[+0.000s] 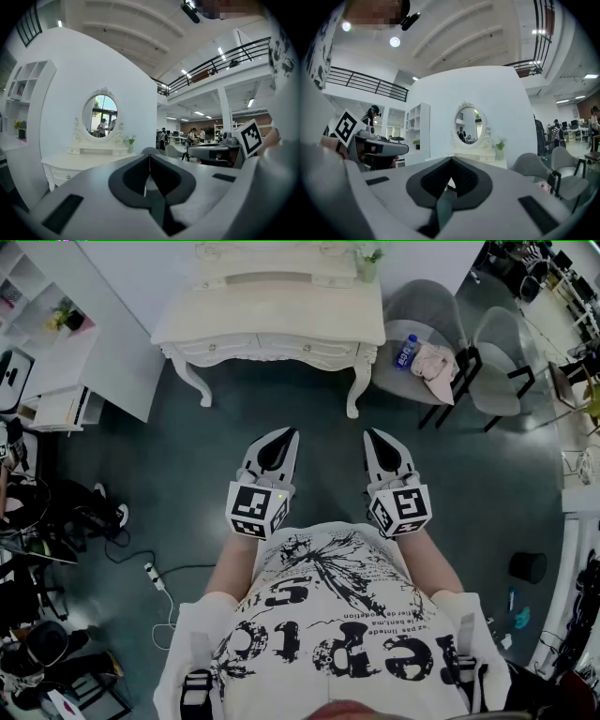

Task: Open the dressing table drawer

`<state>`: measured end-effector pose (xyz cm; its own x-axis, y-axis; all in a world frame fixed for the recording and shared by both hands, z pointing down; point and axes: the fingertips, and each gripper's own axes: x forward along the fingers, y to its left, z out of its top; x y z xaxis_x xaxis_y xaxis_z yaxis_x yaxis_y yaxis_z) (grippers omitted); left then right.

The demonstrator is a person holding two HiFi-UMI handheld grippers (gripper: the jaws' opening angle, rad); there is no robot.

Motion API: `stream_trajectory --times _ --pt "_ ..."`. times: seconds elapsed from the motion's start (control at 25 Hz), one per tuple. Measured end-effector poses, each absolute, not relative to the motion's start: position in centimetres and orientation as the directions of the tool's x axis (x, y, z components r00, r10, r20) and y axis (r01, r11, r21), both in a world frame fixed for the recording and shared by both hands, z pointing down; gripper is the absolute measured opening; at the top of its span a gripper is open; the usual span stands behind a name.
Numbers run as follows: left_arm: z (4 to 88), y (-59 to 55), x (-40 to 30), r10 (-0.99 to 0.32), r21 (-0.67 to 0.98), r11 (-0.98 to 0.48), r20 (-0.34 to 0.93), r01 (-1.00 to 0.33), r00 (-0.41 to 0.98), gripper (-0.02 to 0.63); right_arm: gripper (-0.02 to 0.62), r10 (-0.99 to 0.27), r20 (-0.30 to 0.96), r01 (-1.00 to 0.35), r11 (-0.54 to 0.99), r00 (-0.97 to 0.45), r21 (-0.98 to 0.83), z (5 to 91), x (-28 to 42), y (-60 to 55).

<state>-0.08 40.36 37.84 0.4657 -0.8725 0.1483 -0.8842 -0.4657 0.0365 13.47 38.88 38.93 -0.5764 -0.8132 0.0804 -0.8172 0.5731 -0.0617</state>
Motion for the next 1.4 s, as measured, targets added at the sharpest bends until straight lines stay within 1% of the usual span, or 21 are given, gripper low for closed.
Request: stream_trajectory --times 0.52,0.8,0.96,1.16,1.4 --pt "38.4 40.0 -0.2 -0.87 0.049 -0.463 0.163 -0.885 0.465 0.02 0.017 -0.812 0.108 -0.82 0.566 -0.573 -0.09 39.9 13.6 38.5" --pt "39.4 39.8 -1.2 -0.874 0.072 -0.443 0.187 -0.894 0.449 0.02 0.017 -0.843 0.139 -0.854 0.507 -0.52 -0.117 41.2 13.8 37.5" --pt "40.1 39.2 -1.5 -0.879 0.065 -0.426 0.205 -0.902 0.43 0.02 0.017 -0.829 0.16 -0.844 0.522 -0.536 -0.123 42.3 13.3 36.4" --pt "41.4 36.3 -1.8 -0.896 0.077 -0.379 0.221 -0.922 0.386 0.02 0.018 -0.807 0.193 -0.83 0.547 -0.558 -0.11 43.9 13.1 33.0" --pt "41.6 30.0 -2.2 -0.92 0.058 -0.316 0.225 -0.947 0.321 0.02 0.017 -0.775 0.181 -0.796 0.593 -0.606 -0.123 44.2 12.8 25.3"
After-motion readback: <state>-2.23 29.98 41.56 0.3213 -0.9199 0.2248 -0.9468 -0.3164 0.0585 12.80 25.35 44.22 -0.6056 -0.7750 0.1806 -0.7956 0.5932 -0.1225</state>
